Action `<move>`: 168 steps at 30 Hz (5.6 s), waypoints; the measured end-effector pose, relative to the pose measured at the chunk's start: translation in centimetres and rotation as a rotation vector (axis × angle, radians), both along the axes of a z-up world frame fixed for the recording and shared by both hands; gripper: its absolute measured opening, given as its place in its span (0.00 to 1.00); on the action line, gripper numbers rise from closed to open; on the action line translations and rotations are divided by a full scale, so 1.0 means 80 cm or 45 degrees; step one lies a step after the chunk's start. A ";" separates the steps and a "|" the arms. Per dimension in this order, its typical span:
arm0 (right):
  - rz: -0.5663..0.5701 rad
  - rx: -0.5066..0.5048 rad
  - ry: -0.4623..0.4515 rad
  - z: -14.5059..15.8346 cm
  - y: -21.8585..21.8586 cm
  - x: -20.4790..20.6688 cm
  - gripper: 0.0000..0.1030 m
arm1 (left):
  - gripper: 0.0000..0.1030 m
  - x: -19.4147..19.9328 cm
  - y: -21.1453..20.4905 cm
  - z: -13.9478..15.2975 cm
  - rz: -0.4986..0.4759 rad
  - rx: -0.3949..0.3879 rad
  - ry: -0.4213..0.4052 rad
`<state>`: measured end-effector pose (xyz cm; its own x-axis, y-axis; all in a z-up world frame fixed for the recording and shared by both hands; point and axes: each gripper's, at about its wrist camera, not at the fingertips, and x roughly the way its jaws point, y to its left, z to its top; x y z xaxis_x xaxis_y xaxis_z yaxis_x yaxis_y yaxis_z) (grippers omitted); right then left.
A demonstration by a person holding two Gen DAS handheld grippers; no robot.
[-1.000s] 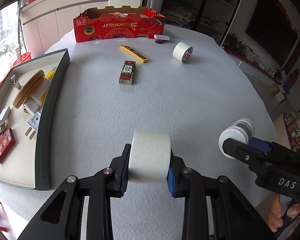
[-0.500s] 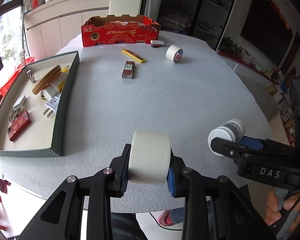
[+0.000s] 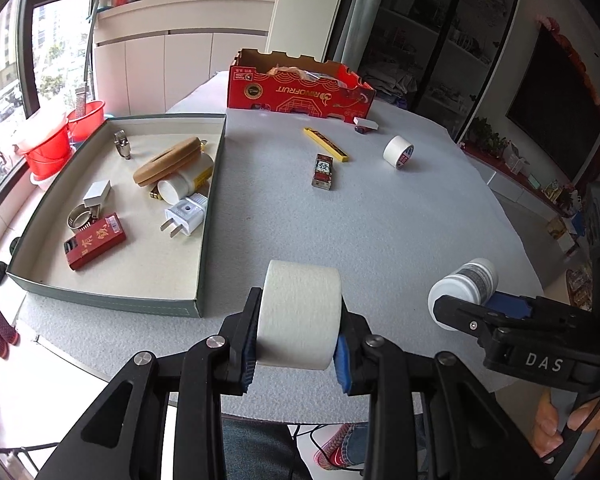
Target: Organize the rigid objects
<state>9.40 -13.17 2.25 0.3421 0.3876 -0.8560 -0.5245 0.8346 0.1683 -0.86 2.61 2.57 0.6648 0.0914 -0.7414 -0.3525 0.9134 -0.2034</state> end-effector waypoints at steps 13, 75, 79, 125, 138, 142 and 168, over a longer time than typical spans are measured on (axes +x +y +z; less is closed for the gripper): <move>0.248 0.014 -0.064 0.037 0.112 -0.011 0.72 | 0.33 -0.034 0.106 0.017 0.287 0.033 -0.034; 0.528 -0.079 -0.023 -0.025 0.383 0.068 0.72 | 0.33 0.031 0.259 -0.048 0.526 0.082 0.171; 0.555 -0.085 -0.040 -0.020 0.382 0.060 0.72 | 0.33 0.033 0.259 -0.048 0.524 0.086 0.173; 0.672 -0.148 -0.125 0.027 0.318 -0.021 0.99 | 1.00 -0.022 0.181 -0.012 0.537 0.111 0.192; 0.673 -0.177 -0.138 0.031 0.288 -0.037 0.99 | 1.00 -0.036 0.148 0.001 0.543 0.062 0.173; 0.672 -0.164 -0.129 0.031 0.278 -0.039 0.99 | 1.00 -0.036 0.136 0.007 0.536 0.082 0.180; 0.607 -0.038 -0.079 0.036 0.216 -0.016 0.99 | 1.00 -0.020 0.092 0.019 0.505 0.181 0.221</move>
